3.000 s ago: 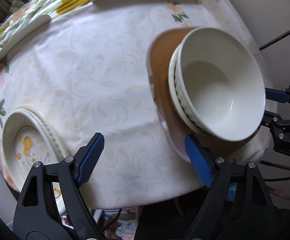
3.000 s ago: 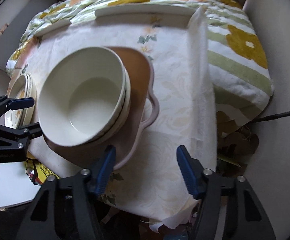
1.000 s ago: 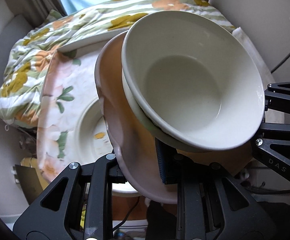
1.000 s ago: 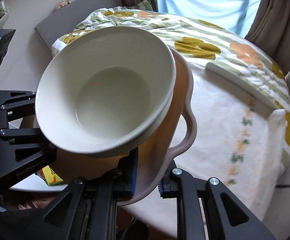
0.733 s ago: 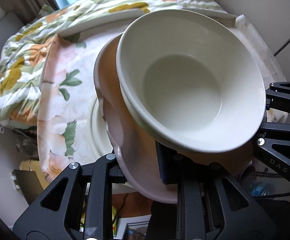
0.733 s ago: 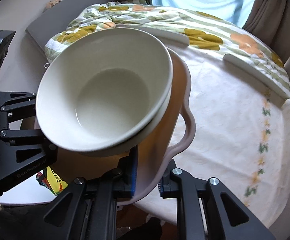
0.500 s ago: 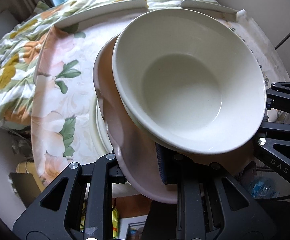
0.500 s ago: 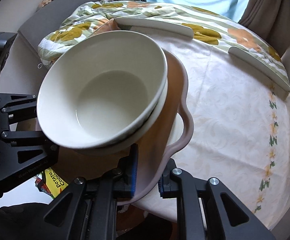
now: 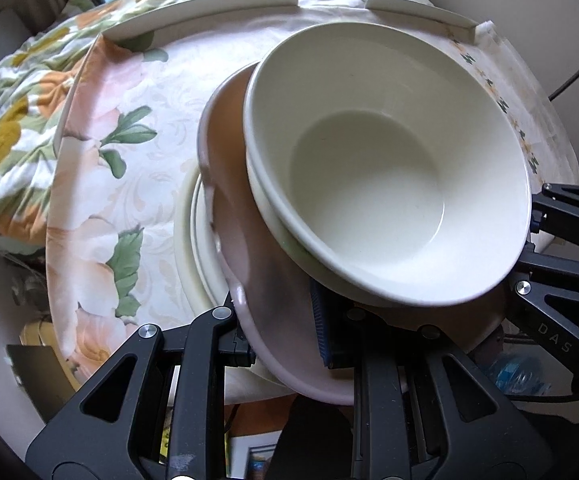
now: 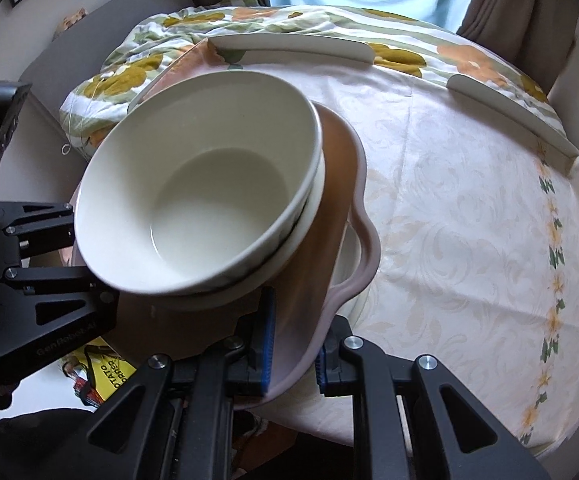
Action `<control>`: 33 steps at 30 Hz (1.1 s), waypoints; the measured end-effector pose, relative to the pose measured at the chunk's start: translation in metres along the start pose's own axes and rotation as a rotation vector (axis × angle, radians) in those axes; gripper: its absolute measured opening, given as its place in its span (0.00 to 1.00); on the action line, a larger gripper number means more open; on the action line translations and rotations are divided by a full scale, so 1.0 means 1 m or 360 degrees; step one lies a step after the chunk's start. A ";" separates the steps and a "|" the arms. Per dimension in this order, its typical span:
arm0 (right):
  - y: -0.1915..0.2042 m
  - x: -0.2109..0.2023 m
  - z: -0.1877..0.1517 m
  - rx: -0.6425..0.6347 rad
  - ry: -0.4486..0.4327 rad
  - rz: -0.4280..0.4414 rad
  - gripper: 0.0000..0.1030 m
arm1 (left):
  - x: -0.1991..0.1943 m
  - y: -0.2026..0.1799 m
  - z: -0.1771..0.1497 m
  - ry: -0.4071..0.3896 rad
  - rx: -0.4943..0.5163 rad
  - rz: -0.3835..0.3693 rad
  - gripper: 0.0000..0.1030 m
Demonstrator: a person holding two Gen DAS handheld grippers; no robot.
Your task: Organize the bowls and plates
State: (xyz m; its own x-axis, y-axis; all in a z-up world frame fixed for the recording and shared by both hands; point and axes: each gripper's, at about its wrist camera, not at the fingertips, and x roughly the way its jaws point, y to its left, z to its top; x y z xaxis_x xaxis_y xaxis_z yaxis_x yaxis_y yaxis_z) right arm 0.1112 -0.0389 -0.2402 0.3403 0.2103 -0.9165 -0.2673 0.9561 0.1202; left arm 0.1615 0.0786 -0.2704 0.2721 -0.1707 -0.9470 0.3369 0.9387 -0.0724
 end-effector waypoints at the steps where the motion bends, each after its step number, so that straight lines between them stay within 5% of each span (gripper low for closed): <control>1: 0.000 0.000 0.000 0.0014 0.0002 0.0002 0.15 | 0.000 0.001 0.000 0.0003 -0.0012 -0.0006 0.18; 18: -0.007 0.000 -0.003 0.0288 0.0030 0.0040 0.15 | -0.007 0.019 -0.004 -0.0045 -0.0391 -0.0041 0.18; 33: -0.020 -0.026 -0.011 0.0551 -0.0121 0.0084 0.15 | -0.024 0.016 -0.010 -0.0140 -0.0499 0.0010 0.19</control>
State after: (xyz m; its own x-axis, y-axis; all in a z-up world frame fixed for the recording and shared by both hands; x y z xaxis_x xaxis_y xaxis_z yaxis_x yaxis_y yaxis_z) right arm 0.0975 -0.0657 -0.2232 0.4037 0.2634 -0.8762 0.0305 0.9533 0.3006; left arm 0.1514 0.1003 -0.2513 0.3551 -0.1768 -0.9180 0.0448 0.9841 -0.1721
